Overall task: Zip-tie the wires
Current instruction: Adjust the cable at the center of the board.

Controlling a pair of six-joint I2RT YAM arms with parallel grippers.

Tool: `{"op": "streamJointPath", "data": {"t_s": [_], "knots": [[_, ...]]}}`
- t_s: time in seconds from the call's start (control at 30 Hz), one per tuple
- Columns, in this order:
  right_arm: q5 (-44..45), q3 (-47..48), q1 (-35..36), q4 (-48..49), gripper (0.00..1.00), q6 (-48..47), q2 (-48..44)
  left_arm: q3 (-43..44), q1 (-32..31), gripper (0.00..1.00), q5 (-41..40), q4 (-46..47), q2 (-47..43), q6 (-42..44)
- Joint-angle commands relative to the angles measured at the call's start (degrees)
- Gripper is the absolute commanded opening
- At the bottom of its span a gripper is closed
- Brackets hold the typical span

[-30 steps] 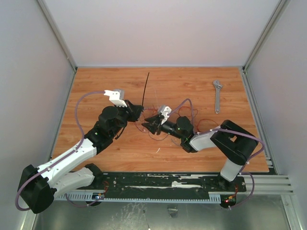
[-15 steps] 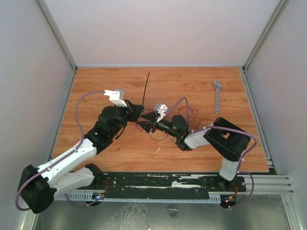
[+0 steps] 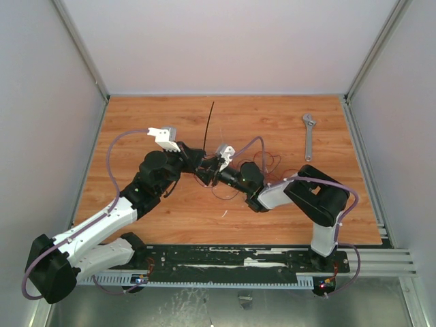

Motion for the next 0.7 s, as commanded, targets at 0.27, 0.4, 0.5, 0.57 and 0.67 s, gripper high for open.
{"op": "streamJointPath", "data": {"t_s": [0.27, 0.4, 0.5, 0.57, 0.67], "knots": [[-0.6, 1.8, 0.7, 1.6, 0.09, 0.4, 1.7, -0.1, 0.4, 0.0, 0.9, 2.5, -0.6, -0.3], [-1.0, 1.2, 1.0, 0.9, 0.0, 0.0, 1.1, 0.2, 0.4, 0.0, 0.7, 2.5, -0.6, 0.0], [-0.9, -0.1, 1.6, -0.2, 0.0, -0.6, 0.1, 0.8, 0.4, 0.0, 0.5, 2.2, -0.4, 0.3], [-0.8, -1.3, 2.0, -0.7, 0.0, -1.0, -0.5, 1.4, 0.4, 0.0, 0.4, 1.9, -0.2, 0.7], [-0.4, -2.8, 2.7, -1.8, 0.0, -1.6, -1.2, 2.9, 0.4, 0.0, 0.3, 1.6, 0.3, 1.1]]}}
